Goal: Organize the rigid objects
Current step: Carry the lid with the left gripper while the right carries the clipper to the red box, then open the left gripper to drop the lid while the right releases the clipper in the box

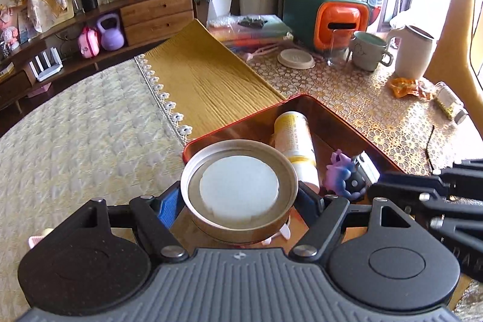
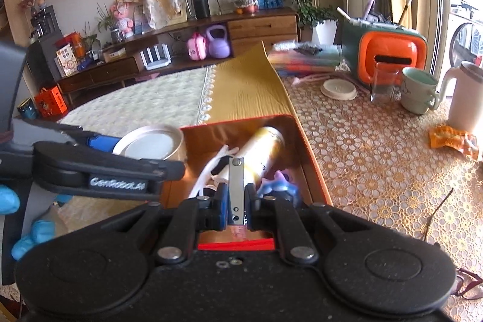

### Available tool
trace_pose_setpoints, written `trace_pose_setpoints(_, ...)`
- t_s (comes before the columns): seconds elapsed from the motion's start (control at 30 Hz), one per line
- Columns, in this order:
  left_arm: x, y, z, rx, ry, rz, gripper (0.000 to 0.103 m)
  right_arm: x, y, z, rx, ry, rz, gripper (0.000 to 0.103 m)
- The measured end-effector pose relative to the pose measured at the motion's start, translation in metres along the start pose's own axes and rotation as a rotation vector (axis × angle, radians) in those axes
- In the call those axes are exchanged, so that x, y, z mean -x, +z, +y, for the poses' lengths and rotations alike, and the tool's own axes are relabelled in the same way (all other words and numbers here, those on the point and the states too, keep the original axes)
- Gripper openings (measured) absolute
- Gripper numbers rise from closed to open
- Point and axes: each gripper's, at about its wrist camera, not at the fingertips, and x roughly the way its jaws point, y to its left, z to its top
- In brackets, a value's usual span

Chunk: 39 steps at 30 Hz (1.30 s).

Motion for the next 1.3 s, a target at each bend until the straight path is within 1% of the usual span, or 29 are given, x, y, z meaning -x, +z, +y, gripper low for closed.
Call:
trace_pose_setpoints(0.13,-0.020,0.005,-0.005,0.002,-0.010,0.019,0.077,-0.015,0.000,0.001,0.016,-0.006,0.025,0.011)
trace_pose_setpoints(0.27,-0.031,0.007,-0.013,-0.025,0.031,0.018,0.077,-0.025,-0.002,-0.001,0.026,-0.007,0.050,0.011)
trace_pose_setpoints(0.43,-0.041,0.012,-0.020,-0.048,0.045,0.018,0.077,-0.033,-0.007,-0.002,0.035,-0.007,0.078,0.011)
trace_pose_setpoints(0.53,-0.046,0.013,-0.025,-0.061,0.041,0.016,0.077,-0.036,-0.008,-0.002,0.042,-0.011,0.085,0.010)
trace_pose_setpoints(0.7,-0.051,0.019,-0.030,-0.053,0.029,0.016,0.077,-0.043,-0.008,-0.005,0.033,-0.019,0.102,0.010)
trace_pose_setpoints(0.83,-0.054,0.018,-0.033,-0.045,-0.004,0.020,0.077,-0.044,-0.009,-0.006,0.025,-0.018,0.105,0.011)
trace_pose_setpoints(1.03,-0.055,0.015,-0.033,-0.015,-0.044,0.036,0.078,-0.044,-0.011,-0.008,0.003,-0.011,0.110,0.019)
trace_pose_setpoints(1.1,-0.055,0.014,-0.034,-0.017,-0.048,0.039,0.078,-0.043,-0.012,-0.008,0.000,-0.011,0.110,0.021)
trace_pose_setpoints(1.23,-0.054,0.011,-0.036,-0.019,-0.050,0.042,0.077,-0.039,-0.012,-0.009,-0.013,-0.006,0.103,0.030)
trace_pose_setpoints(1.3,-0.052,0.010,-0.036,-0.016,-0.050,0.043,0.078,-0.038,-0.012,-0.009,-0.022,-0.004,0.100,0.032)
